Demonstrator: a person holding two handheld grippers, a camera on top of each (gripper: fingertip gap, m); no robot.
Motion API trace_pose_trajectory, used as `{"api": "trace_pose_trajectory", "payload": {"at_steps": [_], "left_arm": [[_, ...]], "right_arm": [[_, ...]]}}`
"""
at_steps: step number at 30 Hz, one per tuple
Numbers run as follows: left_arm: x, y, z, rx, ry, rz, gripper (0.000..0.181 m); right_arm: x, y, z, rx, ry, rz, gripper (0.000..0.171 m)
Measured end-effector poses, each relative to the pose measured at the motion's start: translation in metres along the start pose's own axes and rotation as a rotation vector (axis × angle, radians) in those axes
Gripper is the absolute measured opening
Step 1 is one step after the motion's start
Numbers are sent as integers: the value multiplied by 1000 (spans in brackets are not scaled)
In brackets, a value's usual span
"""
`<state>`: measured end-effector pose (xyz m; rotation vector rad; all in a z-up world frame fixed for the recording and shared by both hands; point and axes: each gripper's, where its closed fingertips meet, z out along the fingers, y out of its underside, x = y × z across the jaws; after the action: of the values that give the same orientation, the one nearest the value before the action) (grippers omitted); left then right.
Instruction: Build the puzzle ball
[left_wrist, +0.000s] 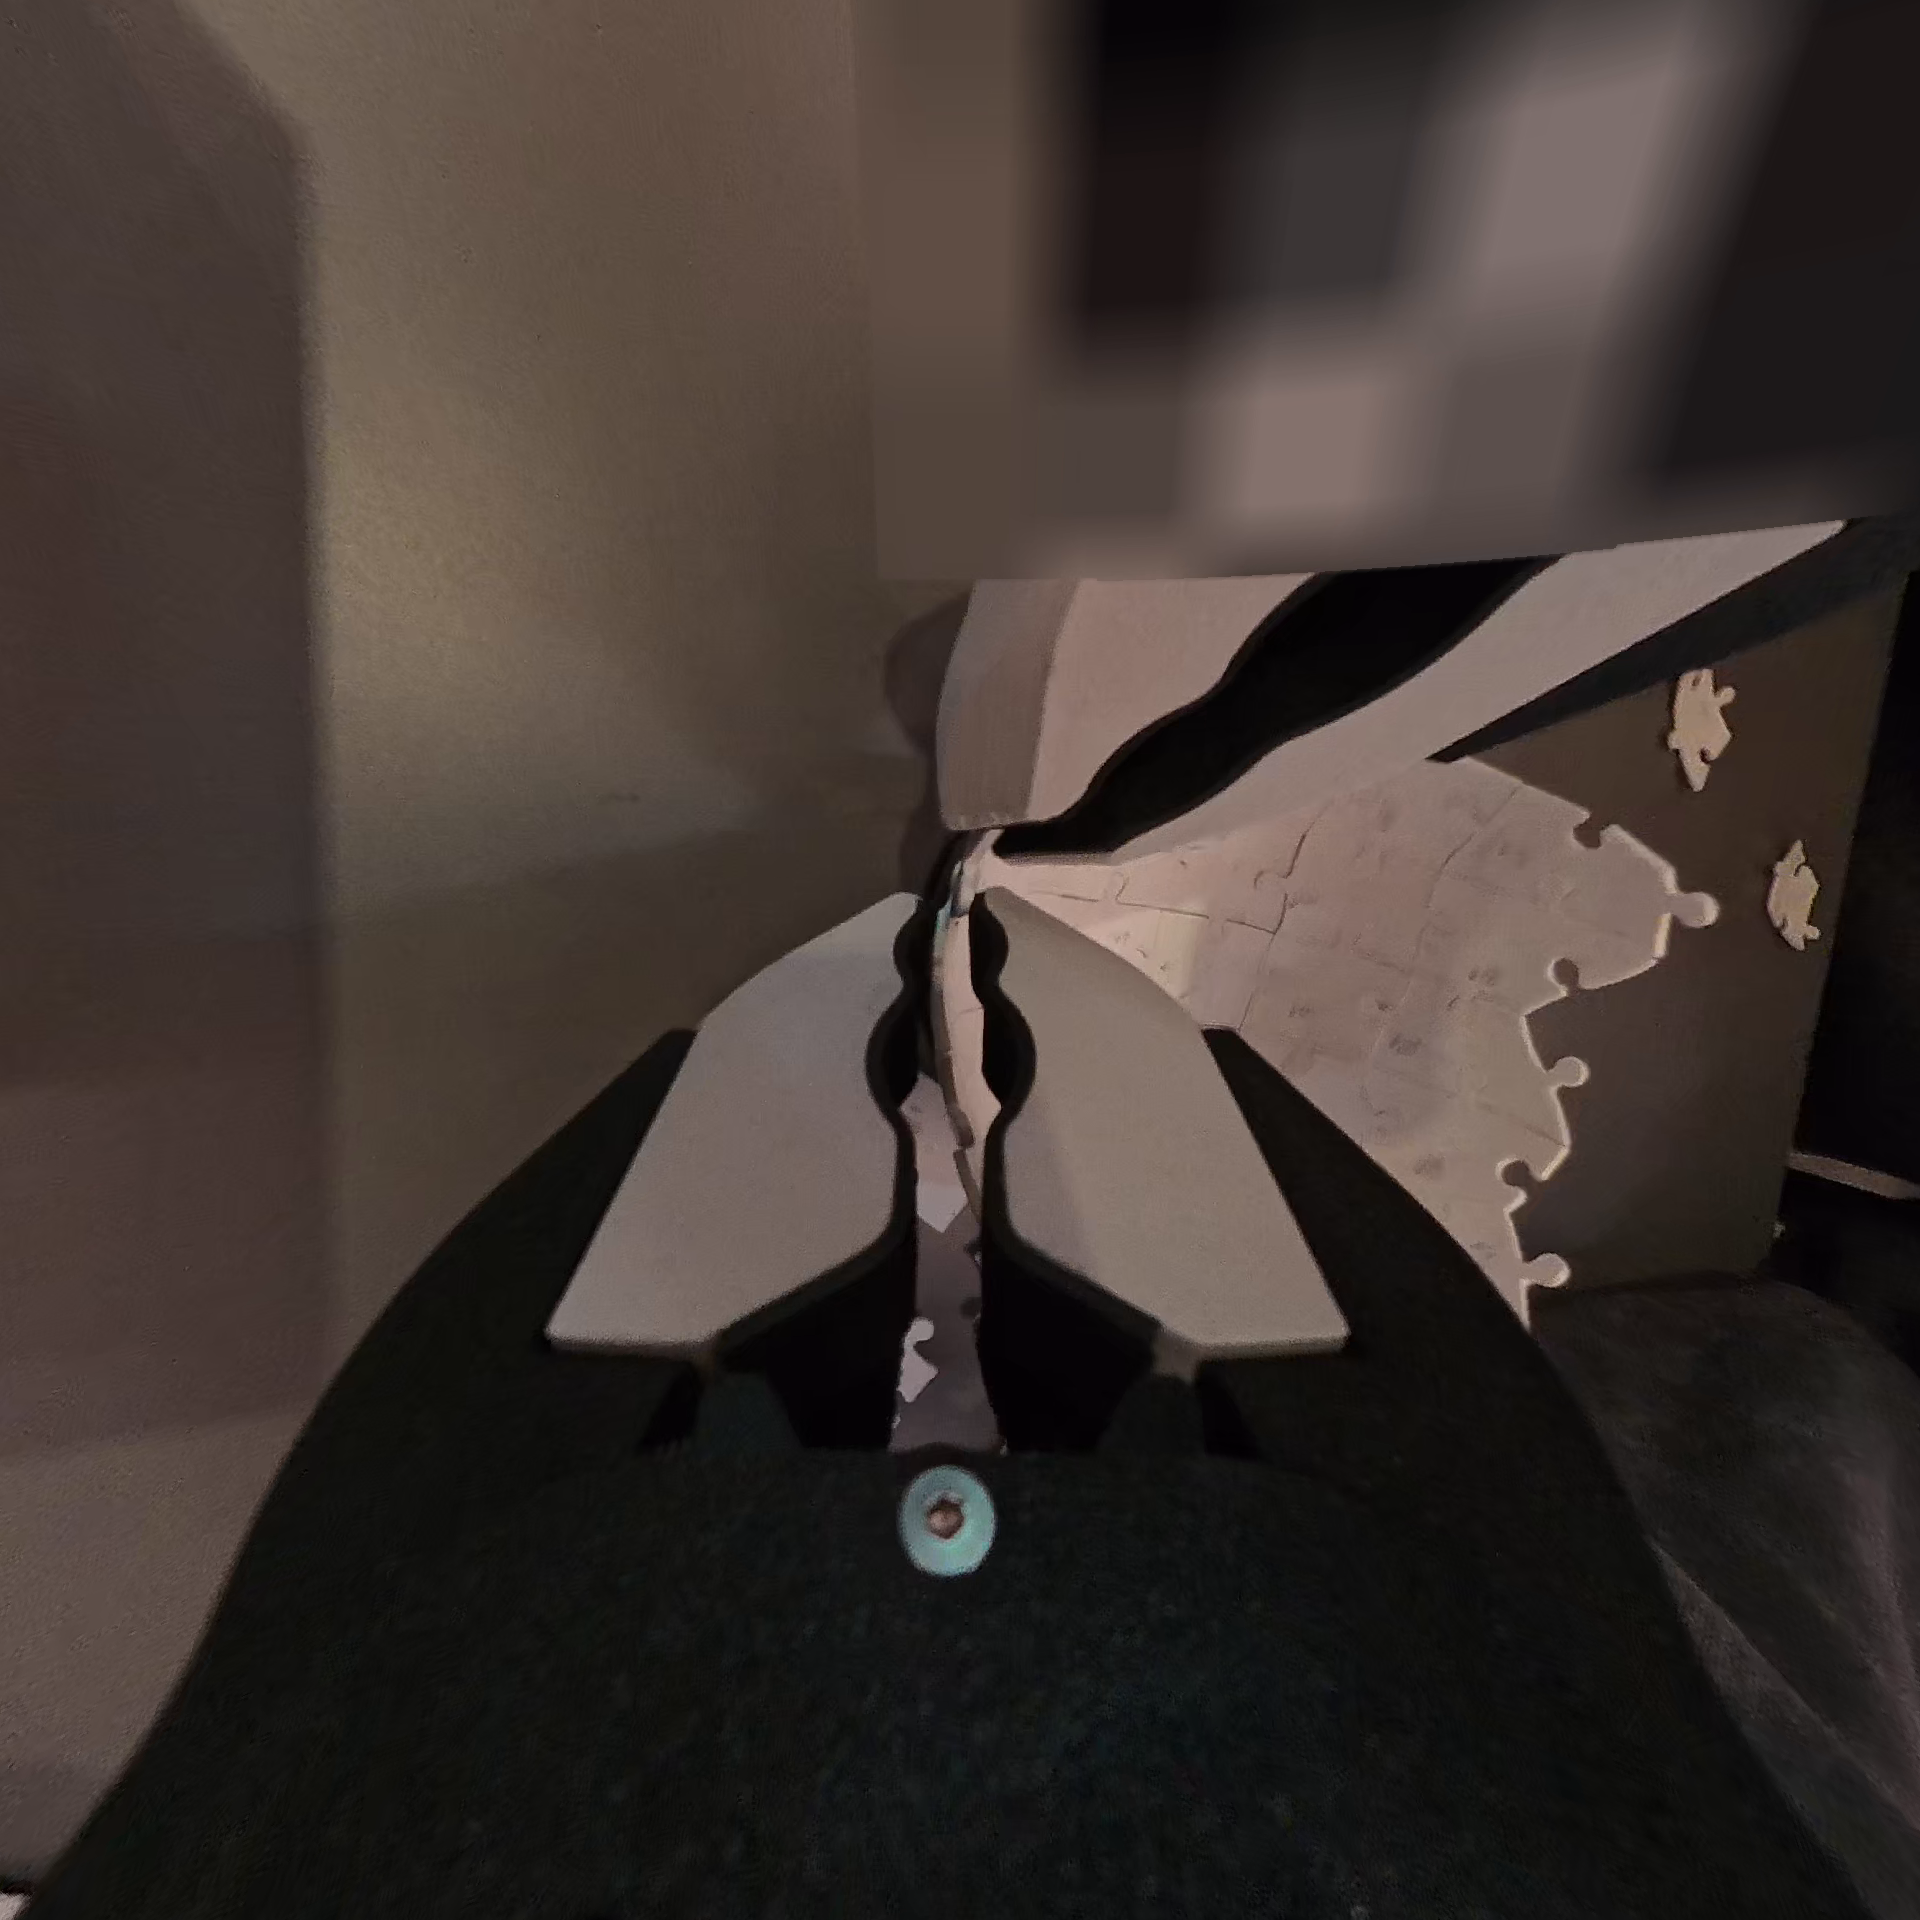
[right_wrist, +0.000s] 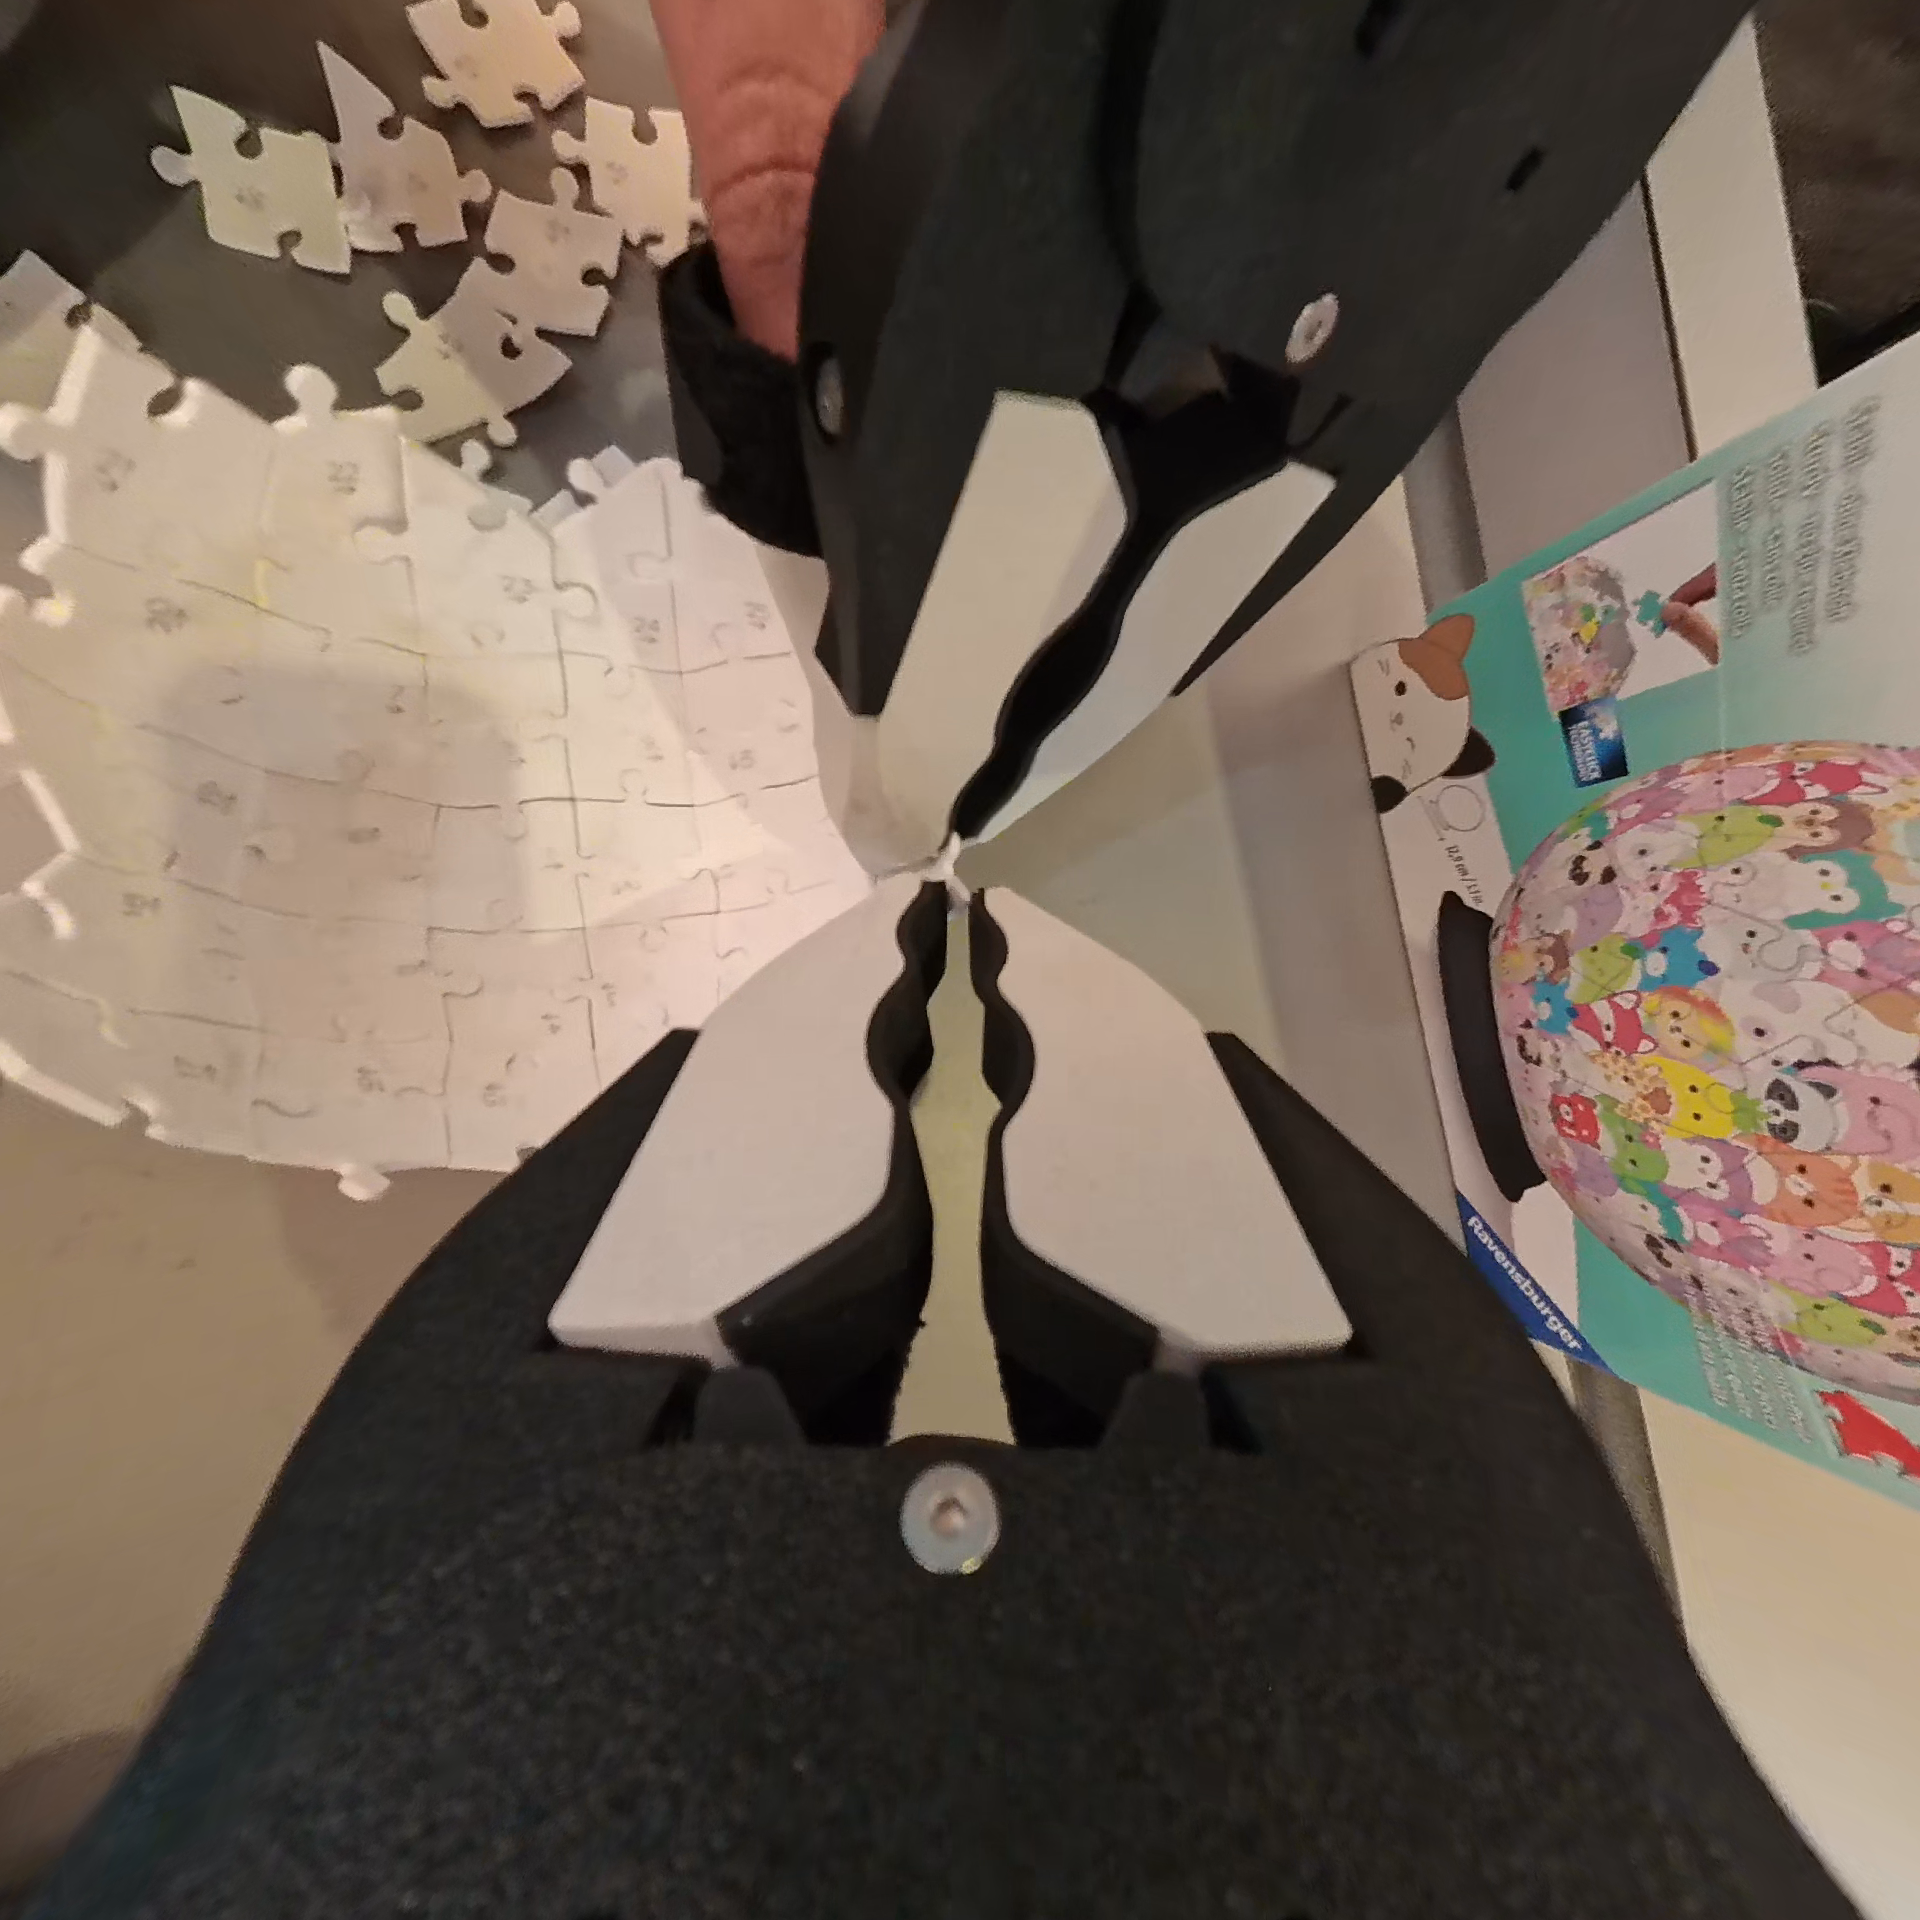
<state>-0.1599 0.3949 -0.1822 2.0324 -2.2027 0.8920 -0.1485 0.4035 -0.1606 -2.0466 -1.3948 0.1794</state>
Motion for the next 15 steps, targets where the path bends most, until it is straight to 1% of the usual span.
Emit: {"api": "trace_pose_trajectory", "payload": {"at_steps": [6,11,14,15], "left_arm": [[0,3,3,-23,-12,16,8],[0,4,4,-40,-14,8,6],[1,3,2,-32,-9,1,6],[0,2,1,-26,-11,-1,6]], "right_arm": [[-2,1,2,-19,2,-15,5],[-1,2,4,-18,5,-10,5],[-3,2,1,6,-42,23,5],[-5,4,1,6,-79,53,9]]}}
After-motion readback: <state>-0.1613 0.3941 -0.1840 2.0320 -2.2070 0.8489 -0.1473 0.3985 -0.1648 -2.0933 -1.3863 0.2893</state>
